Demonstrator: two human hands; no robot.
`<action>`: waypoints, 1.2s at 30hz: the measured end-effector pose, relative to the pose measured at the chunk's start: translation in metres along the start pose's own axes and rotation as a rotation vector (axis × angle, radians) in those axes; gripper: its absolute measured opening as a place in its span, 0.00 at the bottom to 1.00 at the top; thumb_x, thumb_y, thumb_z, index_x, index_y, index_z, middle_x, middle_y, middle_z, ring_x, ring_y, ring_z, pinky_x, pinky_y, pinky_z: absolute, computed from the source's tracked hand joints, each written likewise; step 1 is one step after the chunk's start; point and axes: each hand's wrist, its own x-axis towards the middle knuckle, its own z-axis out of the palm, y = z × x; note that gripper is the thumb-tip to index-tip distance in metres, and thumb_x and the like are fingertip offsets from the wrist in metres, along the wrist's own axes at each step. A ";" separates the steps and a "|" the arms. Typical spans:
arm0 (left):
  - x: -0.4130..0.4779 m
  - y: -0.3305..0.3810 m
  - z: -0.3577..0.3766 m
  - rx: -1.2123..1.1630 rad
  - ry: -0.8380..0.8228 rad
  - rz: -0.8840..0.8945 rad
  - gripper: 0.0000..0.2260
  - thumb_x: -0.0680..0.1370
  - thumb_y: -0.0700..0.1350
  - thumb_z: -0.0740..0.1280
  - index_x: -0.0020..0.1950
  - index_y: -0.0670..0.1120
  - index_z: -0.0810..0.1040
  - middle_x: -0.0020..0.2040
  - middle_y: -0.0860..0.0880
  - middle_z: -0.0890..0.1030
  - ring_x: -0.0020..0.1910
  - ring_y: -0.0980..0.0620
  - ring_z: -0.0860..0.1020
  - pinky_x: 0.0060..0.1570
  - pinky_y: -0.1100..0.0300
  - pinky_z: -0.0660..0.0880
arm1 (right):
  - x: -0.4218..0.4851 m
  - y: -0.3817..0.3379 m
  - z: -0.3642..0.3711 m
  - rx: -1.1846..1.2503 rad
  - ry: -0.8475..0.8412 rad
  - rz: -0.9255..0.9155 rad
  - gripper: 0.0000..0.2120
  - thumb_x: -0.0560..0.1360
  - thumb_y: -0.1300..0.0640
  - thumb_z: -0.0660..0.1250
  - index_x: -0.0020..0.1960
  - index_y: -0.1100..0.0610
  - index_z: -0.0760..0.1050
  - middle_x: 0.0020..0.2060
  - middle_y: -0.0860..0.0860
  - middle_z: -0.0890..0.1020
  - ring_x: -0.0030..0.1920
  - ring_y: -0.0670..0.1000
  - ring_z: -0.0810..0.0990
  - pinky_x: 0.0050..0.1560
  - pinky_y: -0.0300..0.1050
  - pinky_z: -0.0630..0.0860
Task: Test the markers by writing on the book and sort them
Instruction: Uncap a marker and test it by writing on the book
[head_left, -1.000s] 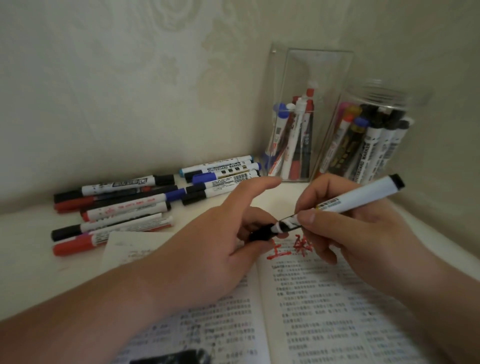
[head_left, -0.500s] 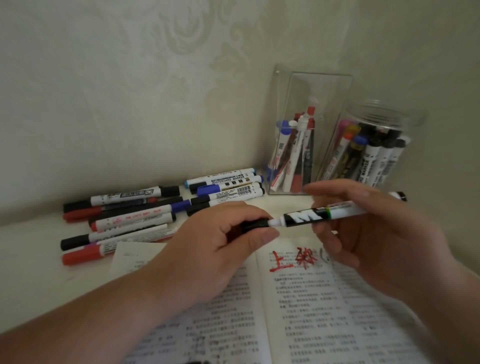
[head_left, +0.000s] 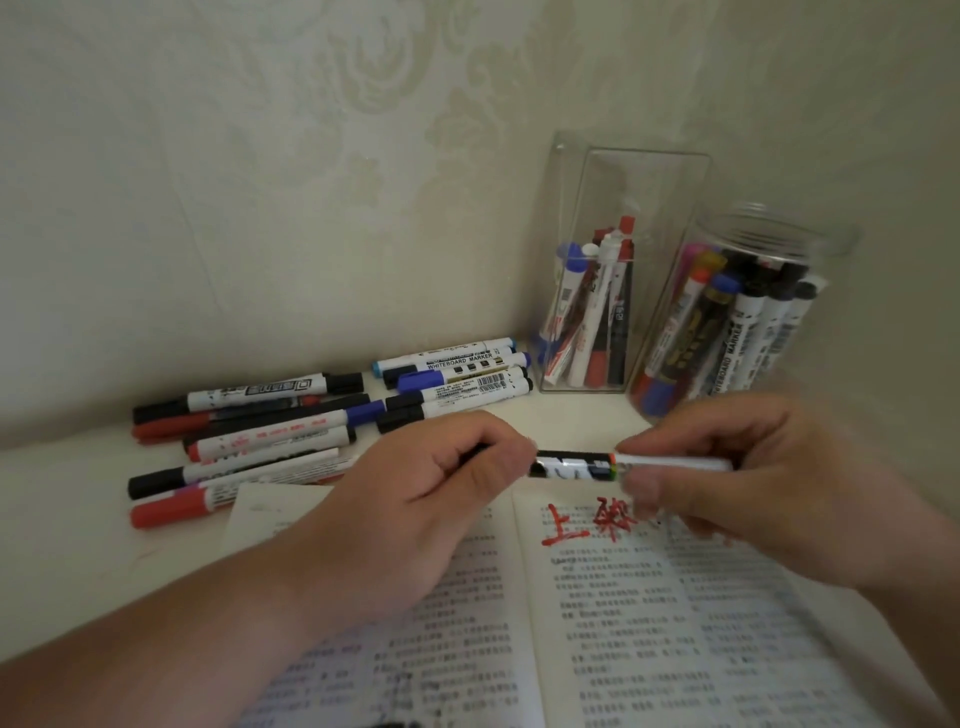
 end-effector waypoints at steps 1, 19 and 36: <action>-0.001 -0.001 0.001 -0.042 0.010 -0.009 0.16 0.82 0.63 0.57 0.46 0.55 0.80 0.33 0.59 0.77 0.34 0.62 0.75 0.39 0.69 0.71 | -0.001 0.000 0.004 -0.076 0.019 -0.025 0.09 0.60 0.49 0.78 0.40 0.49 0.87 0.33 0.55 0.86 0.29 0.47 0.82 0.30 0.36 0.76; 0.005 -0.006 -0.010 0.380 -0.042 0.156 0.11 0.82 0.60 0.58 0.58 0.60 0.76 0.47 0.61 0.78 0.48 0.58 0.78 0.46 0.65 0.73 | 0.011 0.002 0.019 0.417 0.030 0.335 0.13 0.61 0.60 0.77 0.44 0.61 0.82 0.31 0.61 0.79 0.23 0.49 0.69 0.19 0.35 0.61; 0.030 -0.040 -0.035 0.931 0.244 -0.119 0.09 0.73 0.55 0.72 0.51 0.55 0.81 0.43 0.55 0.72 0.45 0.52 0.68 0.47 0.55 0.66 | 0.016 0.020 0.023 0.005 0.261 0.101 0.07 0.75 0.66 0.73 0.47 0.56 0.83 0.33 0.52 0.84 0.26 0.43 0.78 0.27 0.35 0.73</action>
